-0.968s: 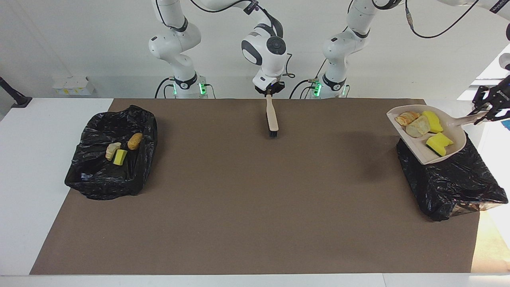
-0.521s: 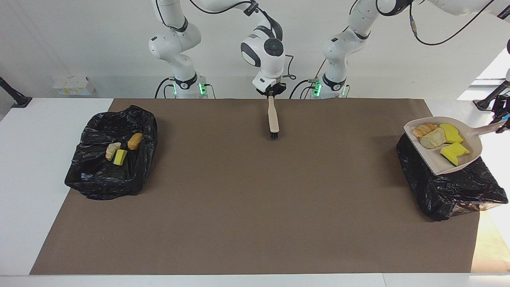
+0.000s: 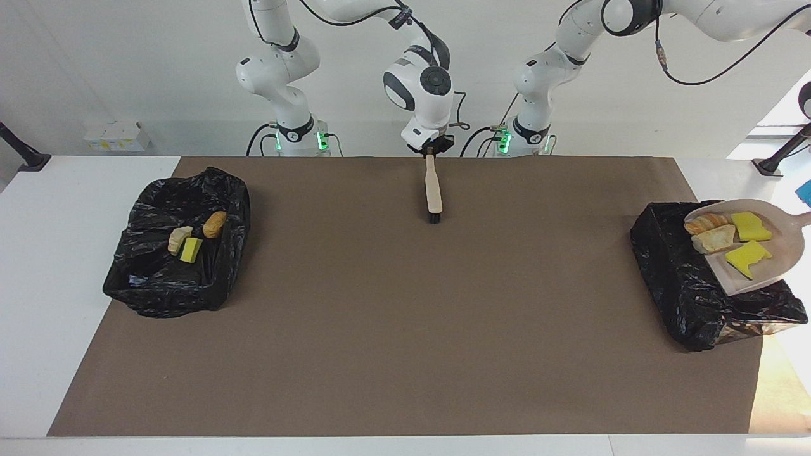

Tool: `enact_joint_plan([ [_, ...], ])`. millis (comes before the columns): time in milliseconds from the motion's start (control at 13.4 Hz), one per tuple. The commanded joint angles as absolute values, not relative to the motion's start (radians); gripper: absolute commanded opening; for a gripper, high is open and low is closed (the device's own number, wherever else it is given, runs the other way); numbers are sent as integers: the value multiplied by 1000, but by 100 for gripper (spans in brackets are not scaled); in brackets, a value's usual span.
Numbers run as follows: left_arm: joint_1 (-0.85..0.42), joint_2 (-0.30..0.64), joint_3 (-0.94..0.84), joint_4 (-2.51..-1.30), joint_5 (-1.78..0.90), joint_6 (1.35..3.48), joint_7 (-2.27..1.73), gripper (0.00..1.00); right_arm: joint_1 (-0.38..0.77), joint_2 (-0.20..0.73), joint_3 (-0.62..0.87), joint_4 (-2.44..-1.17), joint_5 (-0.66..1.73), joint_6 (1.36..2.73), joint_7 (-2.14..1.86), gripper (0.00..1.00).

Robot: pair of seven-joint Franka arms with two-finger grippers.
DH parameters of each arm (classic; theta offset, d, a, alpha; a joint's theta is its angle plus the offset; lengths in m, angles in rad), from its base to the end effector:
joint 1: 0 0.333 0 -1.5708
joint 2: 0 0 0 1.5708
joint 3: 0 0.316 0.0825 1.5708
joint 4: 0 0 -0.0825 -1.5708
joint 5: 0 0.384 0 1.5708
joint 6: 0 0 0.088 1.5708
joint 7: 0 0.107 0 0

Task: Sweep and dump trash in bin

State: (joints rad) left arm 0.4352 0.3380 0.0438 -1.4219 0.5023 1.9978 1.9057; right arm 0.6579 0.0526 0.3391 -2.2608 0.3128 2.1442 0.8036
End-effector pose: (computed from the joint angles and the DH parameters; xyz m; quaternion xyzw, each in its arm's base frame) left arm 0.5987 0.3387 0.5374 -0.6753 0.6866 0.1840 0.1967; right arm 0.2649 0.4335 0.3283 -0.9878 -0.0008 0.1549 0.0172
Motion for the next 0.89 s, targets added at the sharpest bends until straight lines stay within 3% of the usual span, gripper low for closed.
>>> enact_joint_plan([
  [0, 361, 334, 54, -1420, 656, 1984, 1726, 0, 638, 55, 345, -2261, 342, 2158, 802, 44],
  [74, 341, 328, 55, -1428, 719, 1973, 1685, 0, 634, 64, 345, -2246, 348, 2155, 819, 45],
  [298, 287, 278, 54, -1459, 880, 1944, 1600, 0, 617, 71, 344, -2212, 353, 2140, 848, 60],
  [447, 252, 238, 54, -1473, 963, 1902, 1550, 0, 571, 52, 344, -2177, 353, 2082, 839, 75],
  [670, 212, 134, 54, -1578, 1069, 1879, 1458, 0, 468, -78, 334, -2163, 336, 1908, 839, 99],
  [819, 169, 95, 51, -1635, 1108, 1829, 1384, 0, 340, -174, 331, -2151, 324, 1778, 760, 100],
])
